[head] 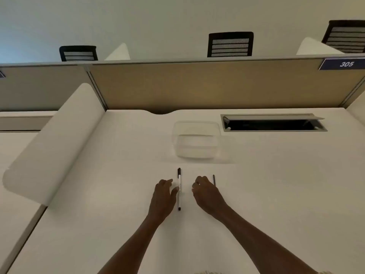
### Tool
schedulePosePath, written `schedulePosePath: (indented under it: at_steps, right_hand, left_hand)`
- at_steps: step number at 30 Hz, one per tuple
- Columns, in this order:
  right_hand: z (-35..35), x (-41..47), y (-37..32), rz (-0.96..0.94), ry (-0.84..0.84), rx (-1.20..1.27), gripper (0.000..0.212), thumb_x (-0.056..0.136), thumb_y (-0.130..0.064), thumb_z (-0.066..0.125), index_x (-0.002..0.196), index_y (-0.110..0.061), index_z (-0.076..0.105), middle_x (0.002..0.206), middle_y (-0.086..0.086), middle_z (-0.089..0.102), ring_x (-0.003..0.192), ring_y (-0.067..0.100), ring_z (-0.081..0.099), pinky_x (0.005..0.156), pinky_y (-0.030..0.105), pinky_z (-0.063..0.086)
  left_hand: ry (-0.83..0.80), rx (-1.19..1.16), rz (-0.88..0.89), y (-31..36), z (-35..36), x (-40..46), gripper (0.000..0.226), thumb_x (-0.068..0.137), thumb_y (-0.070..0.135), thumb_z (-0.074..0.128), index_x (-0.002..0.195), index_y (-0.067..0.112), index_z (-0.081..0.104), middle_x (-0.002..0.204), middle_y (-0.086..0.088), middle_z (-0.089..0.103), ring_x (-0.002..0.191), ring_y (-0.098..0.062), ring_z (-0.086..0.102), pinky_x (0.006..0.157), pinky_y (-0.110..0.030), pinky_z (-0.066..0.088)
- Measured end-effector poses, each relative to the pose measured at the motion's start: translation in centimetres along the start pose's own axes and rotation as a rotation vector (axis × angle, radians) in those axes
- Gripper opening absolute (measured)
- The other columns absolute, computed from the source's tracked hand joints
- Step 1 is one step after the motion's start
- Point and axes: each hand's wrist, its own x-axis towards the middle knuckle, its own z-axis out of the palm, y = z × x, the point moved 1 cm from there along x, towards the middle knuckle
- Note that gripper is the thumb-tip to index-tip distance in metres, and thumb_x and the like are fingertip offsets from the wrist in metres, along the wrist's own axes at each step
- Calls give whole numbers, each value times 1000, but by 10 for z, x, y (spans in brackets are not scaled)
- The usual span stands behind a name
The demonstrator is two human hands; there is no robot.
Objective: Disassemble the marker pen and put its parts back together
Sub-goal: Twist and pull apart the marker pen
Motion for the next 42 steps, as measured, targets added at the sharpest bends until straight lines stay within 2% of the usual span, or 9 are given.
schedulePosePath:
  at_steps: [4,7,12,16,21,25,31,36,42]
  right_hand:
    - [2,8,-12,107,-156,130,27,100,-15,36,85,-6,57,92,9,52,85,24,53,68,34,44]
    - [5,15,-18,211,-176,272,28,98,-14,40,72,-10,50,81,5,44,70,22,46,64,30,34]
    - [2,26,-23,291,-205,416,36,91,-4,42,55,-8,41,67,20,54,67,23,44,61,39,40]
    - [4,29,-22,317,-222,530,28,88,1,45,74,5,69,77,20,69,67,19,50,68,37,47]
    - [5,31,-21,374,-209,592,32,85,4,44,88,2,76,87,17,73,76,22,63,67,30,49]
    - [6,34,-21,421,-214,610,30,83,3,46,87,0,76,90,17,73,78,22,62,67,28,48]
    - [8,32,-22,459,-204,592,17,78,-4,58,82,-2,75,84,12,73,80,24,66,68,33,53]
    - [13,28,-28,511,-115,563,8,78,-8,63,75,-6,70,75,8,71,64,14,57,47,13,31]
    - [6,25,-34,502,-54,646,10,75,-4,61,76,-6,70,68,2,66,61,10,55,56,25,48]
  left_hand:
    - [30,-103,-114,13,-3,2,16,91,25,65,93,9,68,83,-2,65,80,-21,63,77,-38,52]
    - [56,-151,-178,15,-1,5,21,88,23,69,72,21,56,67,4,58,64,-14,52,72,-39,52]
    - [57,-242,-270,14,3,12,14,80,22,77,83,9,76,71,0,72,71,-14,63,74,-31,51]
    - [12,-185,-256,19,6,16,19,81,21,74,69,7,71,67,-10,70,66,-23,60,67,-38,50]
    - [-44,-190,-276,22,6,21,26,79,17,68,60,-1,65,62,-21,63,55,-18,43,55,-32,38]
    - [-73,-247,-315,24,5,25,22,76,16,67,60,1,66,56,-15,56,58,-19,44,57,-33,38]
    - [-55,-368,-359,24,5,24,8,70,12,72,66,5,74,65,-18,70,61,-30,64,68,-45,57]
    - [-76,-463,-374,22,4,23,7,72,6,73,66,4,75,68,-22,70,60,-24,65,70,-47,58]
    - [-157,-706,-443,20,-1,21,9,81,10,75,78,2,77,78,-22,73,73,-29,70,81,-50,60]
